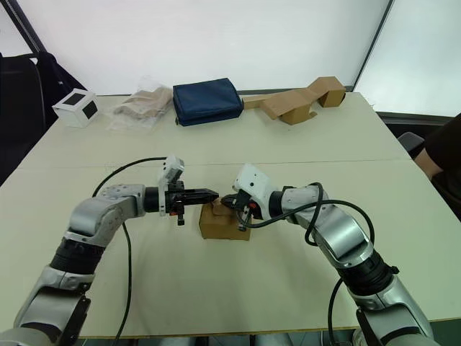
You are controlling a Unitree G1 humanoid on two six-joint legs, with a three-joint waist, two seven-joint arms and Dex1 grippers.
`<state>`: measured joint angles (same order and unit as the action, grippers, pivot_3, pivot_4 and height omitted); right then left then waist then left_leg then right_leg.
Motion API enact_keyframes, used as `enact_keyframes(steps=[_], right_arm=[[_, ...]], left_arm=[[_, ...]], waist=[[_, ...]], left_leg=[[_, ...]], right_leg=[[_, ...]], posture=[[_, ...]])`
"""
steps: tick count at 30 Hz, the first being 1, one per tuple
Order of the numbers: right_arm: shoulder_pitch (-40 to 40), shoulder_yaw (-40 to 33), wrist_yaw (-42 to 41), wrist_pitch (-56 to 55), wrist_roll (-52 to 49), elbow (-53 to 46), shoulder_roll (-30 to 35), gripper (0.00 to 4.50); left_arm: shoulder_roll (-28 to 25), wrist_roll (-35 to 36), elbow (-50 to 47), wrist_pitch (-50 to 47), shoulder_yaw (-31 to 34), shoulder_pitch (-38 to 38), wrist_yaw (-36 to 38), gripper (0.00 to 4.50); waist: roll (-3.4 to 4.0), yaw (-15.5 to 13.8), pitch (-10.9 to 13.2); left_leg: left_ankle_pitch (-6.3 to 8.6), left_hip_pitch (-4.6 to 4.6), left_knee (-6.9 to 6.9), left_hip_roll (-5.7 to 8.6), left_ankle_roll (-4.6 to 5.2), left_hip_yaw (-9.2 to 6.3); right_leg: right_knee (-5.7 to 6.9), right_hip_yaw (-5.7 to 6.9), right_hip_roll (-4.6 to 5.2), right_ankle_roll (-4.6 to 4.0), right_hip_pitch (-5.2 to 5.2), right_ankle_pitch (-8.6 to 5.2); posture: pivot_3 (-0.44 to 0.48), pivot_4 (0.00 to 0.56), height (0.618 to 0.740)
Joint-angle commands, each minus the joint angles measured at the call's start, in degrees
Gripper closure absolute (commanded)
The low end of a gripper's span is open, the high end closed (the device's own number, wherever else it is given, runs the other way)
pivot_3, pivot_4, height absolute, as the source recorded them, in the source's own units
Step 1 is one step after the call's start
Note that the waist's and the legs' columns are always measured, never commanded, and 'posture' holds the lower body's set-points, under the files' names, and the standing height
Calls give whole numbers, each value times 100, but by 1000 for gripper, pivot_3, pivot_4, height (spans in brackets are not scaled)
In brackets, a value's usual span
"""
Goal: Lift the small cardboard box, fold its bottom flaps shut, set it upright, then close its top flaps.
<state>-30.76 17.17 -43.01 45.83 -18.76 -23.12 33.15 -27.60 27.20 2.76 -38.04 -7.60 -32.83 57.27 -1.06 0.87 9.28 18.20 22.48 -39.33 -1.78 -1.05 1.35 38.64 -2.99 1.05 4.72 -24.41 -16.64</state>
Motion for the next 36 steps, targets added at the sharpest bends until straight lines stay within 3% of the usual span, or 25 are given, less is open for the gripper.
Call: enact_keyframes(steps=[1, 8, 25, 36], right_arm=[[10, -156, 14, 26, -66, -332, 16, 4500], [263, -489, -126, 152, -530, -703, 34, 4500], [451, 176, -124, -350, 316, -331, 285, 4500], [438, 94, -67, -476, 356, -280, 108, 4500]], left_arm=[[44, -158, 95, 262, -8, -76, 9, 4460], [91, -26, 84, 208, 122, -58, 56, 4460], [106, 160, -81, 53, 173, 43, 35, 4460], [143, 242, -76, 8, 219, 37, -2, 4460]], waist=[[0, -4, 0], [0, -2, 0], [0, -3, 0], [0, 0, 0]], left_leg=[[0, 0, 0, 0, 0, 0], [0, 0, 0, 0, 0, 0], [0, 0, 0, -1, 0, -1], [0, -1, 0, 0, 0, -1]], right_leg=[[0, 0, 0, 0, 0, 0], [0, 0, 1, 0, 0, 0], [0, 0, -2, 0, 0, 0], [0, 0, -2, 0, 0, 0]], posture=[[0, 150, 740], [0, 150, 740], [0, 150, 740], [0, 150, 740]])
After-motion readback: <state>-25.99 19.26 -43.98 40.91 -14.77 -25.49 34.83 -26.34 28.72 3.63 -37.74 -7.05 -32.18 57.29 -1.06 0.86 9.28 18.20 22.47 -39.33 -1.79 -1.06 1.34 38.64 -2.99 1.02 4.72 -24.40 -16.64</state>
